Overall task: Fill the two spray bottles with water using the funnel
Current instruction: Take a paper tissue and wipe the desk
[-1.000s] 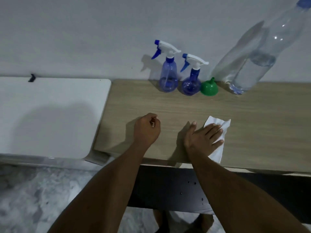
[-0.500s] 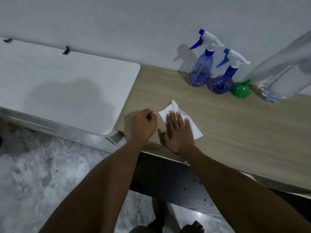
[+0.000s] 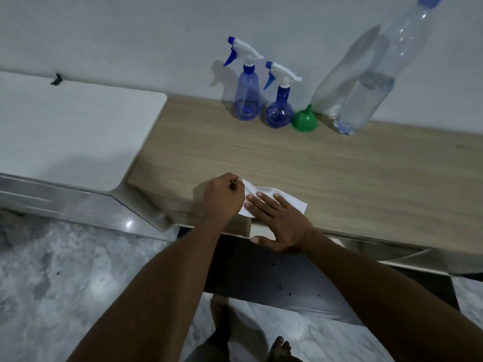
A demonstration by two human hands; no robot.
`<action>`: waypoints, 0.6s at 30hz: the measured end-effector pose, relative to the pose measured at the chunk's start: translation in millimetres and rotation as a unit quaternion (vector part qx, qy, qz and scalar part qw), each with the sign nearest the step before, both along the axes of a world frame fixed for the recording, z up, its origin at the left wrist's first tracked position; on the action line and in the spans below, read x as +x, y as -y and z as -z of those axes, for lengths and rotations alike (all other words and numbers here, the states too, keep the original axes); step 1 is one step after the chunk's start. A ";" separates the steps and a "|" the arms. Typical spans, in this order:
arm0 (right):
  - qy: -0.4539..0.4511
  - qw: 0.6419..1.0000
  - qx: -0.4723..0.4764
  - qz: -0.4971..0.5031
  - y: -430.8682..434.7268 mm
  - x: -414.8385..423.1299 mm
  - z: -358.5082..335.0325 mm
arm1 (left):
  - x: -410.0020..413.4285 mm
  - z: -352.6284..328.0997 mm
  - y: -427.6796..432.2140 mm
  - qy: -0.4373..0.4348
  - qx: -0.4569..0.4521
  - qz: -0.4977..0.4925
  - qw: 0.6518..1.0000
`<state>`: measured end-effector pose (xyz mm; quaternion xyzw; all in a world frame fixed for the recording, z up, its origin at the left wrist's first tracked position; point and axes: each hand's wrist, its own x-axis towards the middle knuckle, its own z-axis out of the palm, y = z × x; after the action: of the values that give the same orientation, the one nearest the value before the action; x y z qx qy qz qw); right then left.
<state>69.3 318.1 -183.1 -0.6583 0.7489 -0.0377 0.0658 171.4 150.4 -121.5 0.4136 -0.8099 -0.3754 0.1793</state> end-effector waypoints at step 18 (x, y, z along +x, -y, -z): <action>0.028 0.930 -0.015 0.366 -222.7 -68.2 12.5 | -29.7 -9.1 -155.3 0.048 0.038 0.138 0.989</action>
<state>1.1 540.8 -195.6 -0.3384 0.9350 -0.0887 0.0588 141.8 305.7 -112.4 0.3216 -0.8520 -0.4069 0.0711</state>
